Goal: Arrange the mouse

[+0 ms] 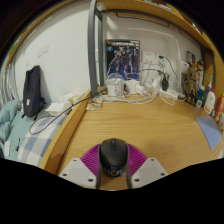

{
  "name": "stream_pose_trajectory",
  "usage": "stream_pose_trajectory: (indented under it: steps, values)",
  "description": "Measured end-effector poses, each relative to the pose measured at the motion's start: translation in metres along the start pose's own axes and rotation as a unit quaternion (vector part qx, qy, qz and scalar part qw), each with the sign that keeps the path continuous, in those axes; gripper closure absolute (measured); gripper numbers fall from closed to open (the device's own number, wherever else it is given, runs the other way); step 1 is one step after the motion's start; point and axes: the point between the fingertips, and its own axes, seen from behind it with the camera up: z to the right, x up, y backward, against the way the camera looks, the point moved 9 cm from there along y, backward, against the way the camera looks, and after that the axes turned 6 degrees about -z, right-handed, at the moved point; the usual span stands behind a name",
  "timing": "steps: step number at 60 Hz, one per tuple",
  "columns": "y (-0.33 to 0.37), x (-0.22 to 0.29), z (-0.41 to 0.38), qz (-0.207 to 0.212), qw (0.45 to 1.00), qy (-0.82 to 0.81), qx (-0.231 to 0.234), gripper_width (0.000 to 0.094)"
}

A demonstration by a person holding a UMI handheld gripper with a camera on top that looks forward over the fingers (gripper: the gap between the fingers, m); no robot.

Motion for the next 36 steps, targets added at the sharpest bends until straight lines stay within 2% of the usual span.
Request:
stream_pose_trajectory:
  steps: [1, 6, 7, 13, 17, 25, 29, 36]
  values:
    - [-0.001, 0.000, 0.000, 0.000, 1.000, 0.003, 0.001, 0.0608]
    - [-0.002, 0.001, 0.002, -0.004, 1.000, 0.017, 0.009, 0.0630]
    - [-0.002, 0.000, 0.003, -0.002, 1.000, 0.021, 0.013, 0.0664]
    - [0.001, 0.006, 0.003, -0.019, 0.999, 0.026, 0.040, 0.0666]
    - [0.015, 0.029, 0.004, -0.014, 0.998, 0.036, 0.056, 0.0665]
    - [0.072, 0.126, 0.047, 0.067, 0.995, 0.024, 0.073, 0.0665]
    - [0.106, 0.175, 0.088, 0.100, 0.993, 0.036, 0.059, 0.0665]
    - [0.159, 0.224, 0.184, 0.145, 0.987, 0.056, 0.031, 0.0664]
